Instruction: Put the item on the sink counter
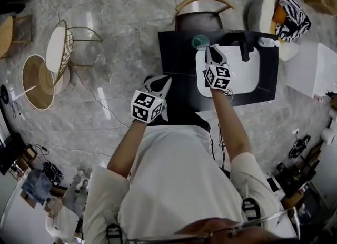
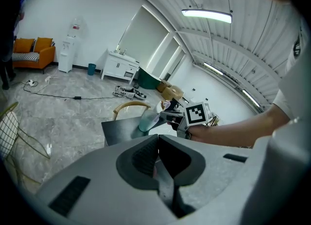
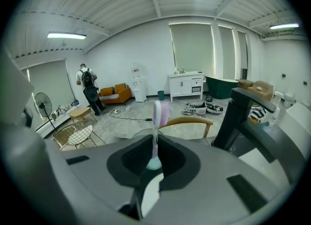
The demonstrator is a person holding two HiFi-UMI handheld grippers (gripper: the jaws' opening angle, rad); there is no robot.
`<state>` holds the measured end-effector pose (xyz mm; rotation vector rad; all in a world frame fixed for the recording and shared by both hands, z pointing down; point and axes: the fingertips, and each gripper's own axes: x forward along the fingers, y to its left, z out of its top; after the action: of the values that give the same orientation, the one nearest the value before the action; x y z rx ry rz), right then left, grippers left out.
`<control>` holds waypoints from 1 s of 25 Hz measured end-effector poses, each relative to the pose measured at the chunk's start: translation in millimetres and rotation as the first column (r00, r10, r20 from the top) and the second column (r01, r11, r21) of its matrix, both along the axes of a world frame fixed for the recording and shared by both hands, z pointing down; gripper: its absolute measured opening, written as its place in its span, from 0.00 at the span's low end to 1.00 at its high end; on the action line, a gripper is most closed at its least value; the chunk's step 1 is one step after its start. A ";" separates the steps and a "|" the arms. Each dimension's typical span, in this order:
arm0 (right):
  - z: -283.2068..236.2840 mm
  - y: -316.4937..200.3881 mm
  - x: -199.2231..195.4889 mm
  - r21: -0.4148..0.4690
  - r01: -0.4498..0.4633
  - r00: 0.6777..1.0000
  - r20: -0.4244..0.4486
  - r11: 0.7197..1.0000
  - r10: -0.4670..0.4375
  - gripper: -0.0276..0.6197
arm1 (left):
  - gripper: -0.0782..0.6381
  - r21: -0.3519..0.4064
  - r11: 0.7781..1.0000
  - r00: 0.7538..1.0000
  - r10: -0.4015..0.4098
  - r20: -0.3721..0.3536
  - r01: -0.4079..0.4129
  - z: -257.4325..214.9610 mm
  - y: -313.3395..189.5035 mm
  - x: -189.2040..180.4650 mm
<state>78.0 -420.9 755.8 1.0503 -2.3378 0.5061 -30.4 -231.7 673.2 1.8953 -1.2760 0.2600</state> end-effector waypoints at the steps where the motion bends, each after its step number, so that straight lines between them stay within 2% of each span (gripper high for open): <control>1: 0.1 0.4 0.1 -0.002 0.002 1.000 0.001 1.000 -0.002 0.11 | 0.12 -0.002 1.000 1.000 -0.004 0.001 0.004 0.5 0.9 -1.1; 12: 1.6 9.1 6.5 -0.035 0.024 1.000 0.006 0.999 -0.024 0.21 | 0.12 0.010 1.000 1.000 -0.011 0.021 0.011 -4.3 10.8 9.3; 25: -17.3 29.2 18.5 -0.019 0.072 0.996 0.049 0.997 -0.071 0.20 | 0.12 0.044 0.995 0.991 -0.097 0.087 0.093 -23.0 33.5 9.1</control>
<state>96.5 -391.7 738.5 0.9503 -2.3979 0.5333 -21.3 -198.3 650.1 1.8679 -1.4369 0.2742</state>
